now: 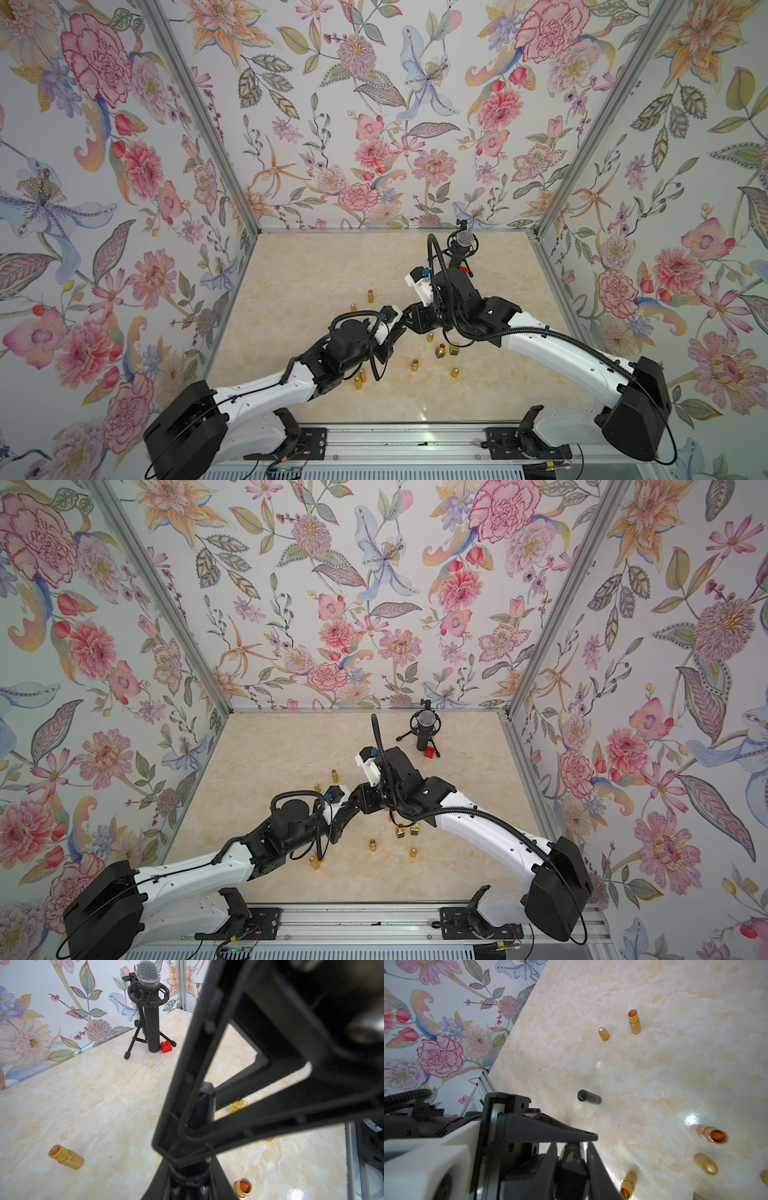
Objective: Open the lipstick cap
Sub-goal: Open the cover of the lipstick, then place the cover at the center of the board.
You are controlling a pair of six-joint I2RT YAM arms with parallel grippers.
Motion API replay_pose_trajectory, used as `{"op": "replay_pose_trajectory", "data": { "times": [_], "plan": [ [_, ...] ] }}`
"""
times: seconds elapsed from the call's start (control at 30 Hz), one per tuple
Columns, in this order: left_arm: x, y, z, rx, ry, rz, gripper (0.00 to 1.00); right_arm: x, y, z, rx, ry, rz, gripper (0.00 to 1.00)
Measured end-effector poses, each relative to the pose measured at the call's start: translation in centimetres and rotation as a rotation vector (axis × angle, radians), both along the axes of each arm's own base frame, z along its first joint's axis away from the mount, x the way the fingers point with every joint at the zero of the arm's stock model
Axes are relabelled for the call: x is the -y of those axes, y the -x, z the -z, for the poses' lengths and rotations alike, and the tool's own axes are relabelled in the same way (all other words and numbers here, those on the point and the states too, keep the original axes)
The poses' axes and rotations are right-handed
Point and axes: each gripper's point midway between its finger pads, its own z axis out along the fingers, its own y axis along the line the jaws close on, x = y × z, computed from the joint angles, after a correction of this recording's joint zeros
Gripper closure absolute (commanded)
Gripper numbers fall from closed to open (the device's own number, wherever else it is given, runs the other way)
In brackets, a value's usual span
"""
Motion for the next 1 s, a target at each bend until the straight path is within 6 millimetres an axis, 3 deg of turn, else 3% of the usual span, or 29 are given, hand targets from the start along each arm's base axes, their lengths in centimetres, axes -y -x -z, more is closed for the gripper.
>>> {"op": "replay_pose_trajectory", "data": {
  "times": [0.3, 0.5, 0.7, 0.83, 1.0],
  "plan": [
    [-0.8, 0.2, -1.2, 0.020, 0.028, -0.021, 0.92, -0.4, 0.1, -1.3, -0.024, -0.051, -0.013, 0.79],
    [-2.4, 0.9, 3.0, -0.069, -0.080, -0.049, 0.94, 1.2, -3.2, -2.8, 0.019, -0.084, 0.097, 0.78],
    [-2.8, 1.3, 2.9, -0.075, -0.075, -0.053, 0.94, 1.8, -4.6, -3.2, 0.055, -0.090, 0.150, 0.78],
    [-3.4, 1.5, 1.4, -0.044, -0.030, -0.065, 0.94, 1.9, -6.4, -1.6, 0.095, -0.032, 0.196, 0.79],
    [-4.2, 1.5, -0.2, -0.011, 0.016, -0.096, 0.93, 0.4, -7.7, 4.4, 0.115, 0.135, 0.195, 0.79]
  ]
}}
